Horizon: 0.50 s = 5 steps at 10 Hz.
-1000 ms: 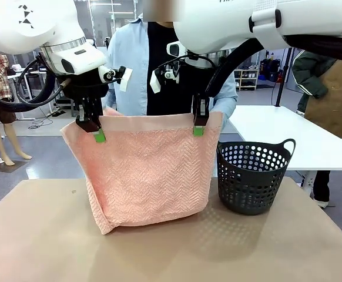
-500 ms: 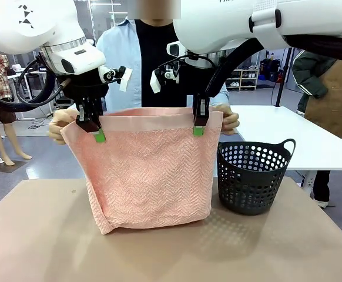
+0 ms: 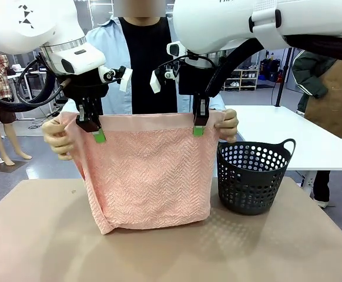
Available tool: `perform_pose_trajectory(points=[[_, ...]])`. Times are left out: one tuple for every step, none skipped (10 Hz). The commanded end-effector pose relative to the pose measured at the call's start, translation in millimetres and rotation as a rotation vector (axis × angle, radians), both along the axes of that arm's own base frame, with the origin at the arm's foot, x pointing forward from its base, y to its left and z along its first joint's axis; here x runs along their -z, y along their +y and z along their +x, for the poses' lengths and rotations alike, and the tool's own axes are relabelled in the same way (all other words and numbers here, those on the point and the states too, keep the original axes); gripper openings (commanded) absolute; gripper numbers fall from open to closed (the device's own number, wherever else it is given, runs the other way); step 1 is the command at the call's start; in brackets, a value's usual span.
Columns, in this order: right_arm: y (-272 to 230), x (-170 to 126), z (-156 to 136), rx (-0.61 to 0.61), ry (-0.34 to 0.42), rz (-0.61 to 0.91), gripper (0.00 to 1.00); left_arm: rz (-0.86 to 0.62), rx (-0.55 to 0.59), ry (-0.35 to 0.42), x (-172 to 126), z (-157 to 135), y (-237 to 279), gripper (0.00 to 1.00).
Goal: Fold the towel.
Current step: Release the end of the 100 cm Hotel Towel you were holding and grab the top end of the folded side.
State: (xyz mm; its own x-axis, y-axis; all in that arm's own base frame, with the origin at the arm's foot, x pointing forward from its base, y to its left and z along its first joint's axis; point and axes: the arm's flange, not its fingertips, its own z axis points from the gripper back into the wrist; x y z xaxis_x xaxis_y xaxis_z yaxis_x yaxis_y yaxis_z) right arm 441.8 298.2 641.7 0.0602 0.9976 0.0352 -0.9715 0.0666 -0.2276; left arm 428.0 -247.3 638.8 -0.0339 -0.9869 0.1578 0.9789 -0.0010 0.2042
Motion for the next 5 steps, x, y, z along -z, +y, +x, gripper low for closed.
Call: perform_pose_trajectory(points=[[-0.1, -0.8, -0.5, -0.007, -0.003, -0.003, 0.0, -0.001, 0.004, -0.001, -0.3, 0.3, 0.7, 0.0], [-0.1, -0.8, -0.5, -0.007, -0.003, -0.003, 0.0, -0.001, 0.004, -0.001, -0.3, 0.3, 0.7, 0.0], [-0.1, -0.8, -0.5, -0.007, -0.003, -0.003, 0.0, -0.001, 0.004, -0.001, -0.3, 0.3, 0.7, 0.0], [-0.1, -0.8, -0.5, -0.007, -0.003, -0.003, 0.0, -0.001, 0.004, -0.001, -0.3, 0.3, 0.7, 0.0], [-0.1, -0.8, -0.5, -0.007, -0.003, -0.003, 0.0, -0.001, 0.004, -0.001, -0.3, 0.3, 0.7, 0.0]])
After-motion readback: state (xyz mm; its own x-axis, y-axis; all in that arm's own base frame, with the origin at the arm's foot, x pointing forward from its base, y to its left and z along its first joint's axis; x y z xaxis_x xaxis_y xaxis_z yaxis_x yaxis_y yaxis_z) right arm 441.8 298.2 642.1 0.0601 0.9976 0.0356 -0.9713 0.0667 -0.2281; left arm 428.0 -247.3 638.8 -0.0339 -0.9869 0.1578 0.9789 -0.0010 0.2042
